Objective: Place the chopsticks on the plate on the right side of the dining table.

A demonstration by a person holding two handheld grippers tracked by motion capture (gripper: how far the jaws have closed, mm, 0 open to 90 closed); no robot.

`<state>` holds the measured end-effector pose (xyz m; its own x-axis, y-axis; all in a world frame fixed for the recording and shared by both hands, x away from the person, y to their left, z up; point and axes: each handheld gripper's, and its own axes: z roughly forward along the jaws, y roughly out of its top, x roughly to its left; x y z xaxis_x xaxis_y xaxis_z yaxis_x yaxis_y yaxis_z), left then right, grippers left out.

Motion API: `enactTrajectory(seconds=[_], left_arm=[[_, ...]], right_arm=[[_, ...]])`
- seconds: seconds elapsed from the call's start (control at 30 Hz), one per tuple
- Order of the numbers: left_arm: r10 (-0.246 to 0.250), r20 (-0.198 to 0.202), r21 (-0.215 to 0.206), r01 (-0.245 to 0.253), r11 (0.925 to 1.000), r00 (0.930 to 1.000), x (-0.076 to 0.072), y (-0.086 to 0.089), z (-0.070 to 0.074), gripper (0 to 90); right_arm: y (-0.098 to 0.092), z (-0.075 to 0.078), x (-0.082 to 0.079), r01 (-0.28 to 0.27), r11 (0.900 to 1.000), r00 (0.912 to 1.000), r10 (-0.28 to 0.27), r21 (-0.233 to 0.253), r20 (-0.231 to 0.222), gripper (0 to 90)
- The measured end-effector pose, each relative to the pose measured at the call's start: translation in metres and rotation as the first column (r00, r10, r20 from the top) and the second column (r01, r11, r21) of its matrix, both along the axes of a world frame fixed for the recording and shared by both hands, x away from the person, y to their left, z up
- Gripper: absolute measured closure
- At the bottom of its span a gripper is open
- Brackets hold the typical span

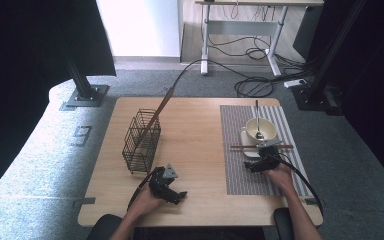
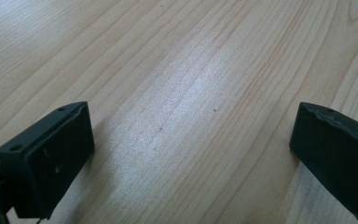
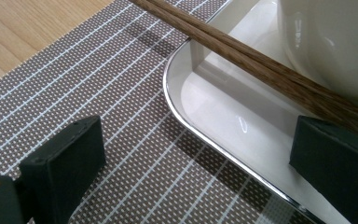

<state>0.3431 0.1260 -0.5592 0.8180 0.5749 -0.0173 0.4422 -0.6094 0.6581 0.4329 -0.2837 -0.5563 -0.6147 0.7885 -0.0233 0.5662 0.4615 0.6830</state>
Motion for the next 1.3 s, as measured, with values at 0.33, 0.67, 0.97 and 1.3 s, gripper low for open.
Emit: enactTrajectory(seconds=[0.33,0.67,0.97,1.3], left_arm=[[-0.001,0.0,0.0,0.001,1.0,1.0,0.0,0.0,0.0,0.0],[-0.002,0.0,0.0,0.002,1.0,1.0,0.0,0.0,0.0,0.0],[-0.002,0.001,0.0,0.002,1.0,1.0,0.0,0.0,0.0,0.0],[-0.001,0.0,0.0,0.001,1.0,1.0,0.0,0.0,0.0,0.0]], right_arm=[[0.002,0.0,0.002,-0.011,1.0,0.9999,0.011,0.0,0.002,1.7],[-0.02,0.011,-0.005,0.054,0.998,0.9982,-0.054,0.026,0.024,2.3],[-0.083,0.026,-0.011,0.308,0.951,0.944,-0.309,0.03,0.116,3.5],[-0.103,0.011,-0.009,0.399,0.916,0.9058,-0.4,0.037,0.138,4.7]])
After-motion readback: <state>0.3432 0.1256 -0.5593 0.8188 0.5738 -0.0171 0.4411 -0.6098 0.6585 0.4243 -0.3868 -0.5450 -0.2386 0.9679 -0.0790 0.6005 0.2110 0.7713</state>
